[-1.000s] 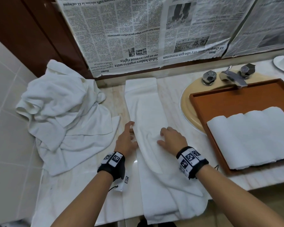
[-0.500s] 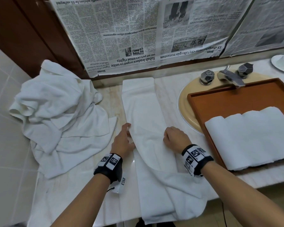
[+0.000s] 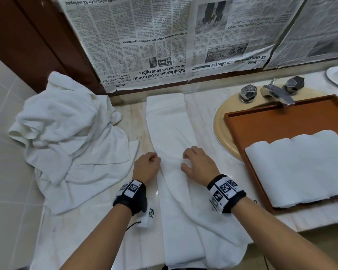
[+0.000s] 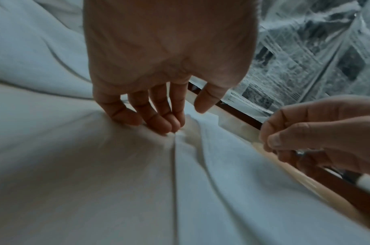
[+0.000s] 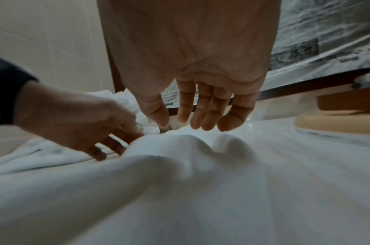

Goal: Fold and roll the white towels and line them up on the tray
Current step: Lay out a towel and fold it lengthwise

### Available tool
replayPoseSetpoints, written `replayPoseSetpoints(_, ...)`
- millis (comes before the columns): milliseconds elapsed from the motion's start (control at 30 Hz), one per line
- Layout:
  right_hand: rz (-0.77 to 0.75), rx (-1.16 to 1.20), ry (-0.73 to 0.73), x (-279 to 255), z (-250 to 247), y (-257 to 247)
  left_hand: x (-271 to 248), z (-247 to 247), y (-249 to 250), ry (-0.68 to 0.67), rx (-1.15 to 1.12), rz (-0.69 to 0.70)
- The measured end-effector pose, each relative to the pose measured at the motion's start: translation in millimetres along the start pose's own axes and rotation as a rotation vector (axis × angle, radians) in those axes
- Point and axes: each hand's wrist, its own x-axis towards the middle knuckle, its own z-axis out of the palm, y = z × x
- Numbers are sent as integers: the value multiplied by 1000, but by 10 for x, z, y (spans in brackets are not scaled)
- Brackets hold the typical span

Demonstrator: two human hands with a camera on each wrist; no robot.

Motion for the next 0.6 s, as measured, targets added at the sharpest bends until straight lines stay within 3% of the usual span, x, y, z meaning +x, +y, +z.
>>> replayPoseSetpoints(200,124,-151,11,383,39,31,476,-79,244,32,10,-42)
replayPoseSetpoints(300,238,-101,62,526,-43,198,561,-105,295,13,-13,9)
replayPoseSetpoints(367,282,-54,15,580,-47,296,578,-92,311,-4,-43,28)
replayPoseSetpoints(533,280,40,17,604,38,362,660,-50,318,-106,-180,-33)
replayPoseSetpoints(600,266,59,14,611,5,363,668,-74,308,-80,-162,-70)
